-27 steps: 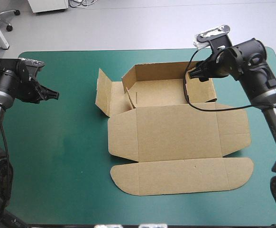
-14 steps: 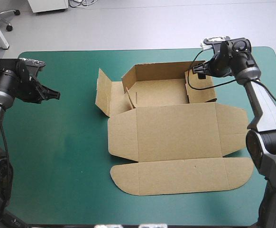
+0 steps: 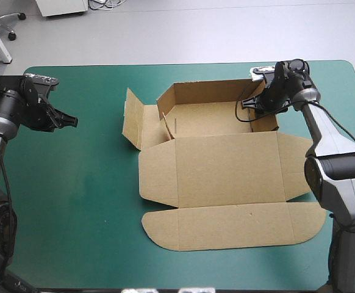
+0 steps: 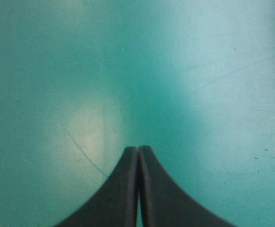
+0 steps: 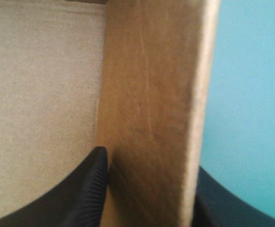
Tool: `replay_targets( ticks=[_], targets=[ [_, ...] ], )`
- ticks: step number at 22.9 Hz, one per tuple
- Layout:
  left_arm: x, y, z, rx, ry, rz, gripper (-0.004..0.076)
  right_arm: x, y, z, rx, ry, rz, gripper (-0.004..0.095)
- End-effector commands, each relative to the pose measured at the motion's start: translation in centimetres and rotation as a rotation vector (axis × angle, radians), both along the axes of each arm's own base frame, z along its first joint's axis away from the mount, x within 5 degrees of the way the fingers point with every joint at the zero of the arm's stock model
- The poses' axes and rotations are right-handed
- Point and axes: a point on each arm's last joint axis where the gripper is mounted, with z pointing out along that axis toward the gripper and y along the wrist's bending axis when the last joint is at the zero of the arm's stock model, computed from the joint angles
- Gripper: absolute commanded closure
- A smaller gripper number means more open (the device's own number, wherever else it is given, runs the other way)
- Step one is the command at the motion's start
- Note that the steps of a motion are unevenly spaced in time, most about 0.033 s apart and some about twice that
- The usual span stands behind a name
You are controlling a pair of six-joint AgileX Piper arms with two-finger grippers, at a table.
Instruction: Fold the box
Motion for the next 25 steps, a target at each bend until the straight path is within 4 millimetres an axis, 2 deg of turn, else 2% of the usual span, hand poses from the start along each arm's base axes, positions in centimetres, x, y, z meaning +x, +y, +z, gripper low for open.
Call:
replay_targets(
  ticks=[1, 4, 7, 9, 11, 12, 15, 17, 20, 22, 25],
  targets=[
    [-0.7, 0.1, 2.7, 0.008, -0.107, 0.001, 0.0738, -0.5, -0.6, 4.0, 0.004, -0.116, -0.002, 0.0711],
    [-0.7, 0.1, 2.7, 0.008, -0.107, 0.001, 0.0738, -0.6, -0.6, 4.0, 0.003, -0.109, -0.002, 0.0912],
    [-0.6, 0.1, 2.8, 0.015, -0.124, -0.011, 0.0738, -0.9, -0.5, 4.5, 0.014, -0.115, -0.002, 0.094],
    [-0.4, 0.1, 3.0, 0.017, -0.163, -0.014, 0.0738, -1.6, -0.3, 6.7, 0.055, -0.172, 0.009, 0.094],
    [-0.1, 0.4, 3.3, -0.001, -0.209, -0.003, 0.0738, -2.9, -0.5, 9.9, 0.116, -0.258, 0.019, 0.094],
    [-0.2, 0.6, 3.8, -0.057, -0.267, -0.002, 0.0738, -4.1, -0.9, 12.2, 0.173, -0.309, 0.036, 0.094],
    [-1.3, 2.4, 4.5, -0.16, -0.426, 0.059, 0.0738, -6.8, -2.0, 16.9, 0.304, -0.423, 0.066, 0.094],
    [-2.3, 3.8, 3.2, -0.201, -0.442, 0.107, 0.0738, -8.3, -2.6, 19.0, 0.356, -0.482, 0.085, 0.094],
    [-3.3, 4.9, 0.8, -0.294, -0.417, 0.164, 0.0738, -9.6, -2.8, 20.6, 0.397, -0.524, 0.113, 0.094],
    [-3.8, 5.0, -0.9, -0.388, -0.398, 0.171, 0.0738, -10.2, -2.5, 21.2, 0.421, -0.535, 0.138, 0.0941],
    [-4.0, 4.0, -2.6, -0.563, -0.415, 0.149, 0.0738, -10.5, -2.0, 21.5, 0.463, -0.531, 0.16, 0.0941]
  ],
)
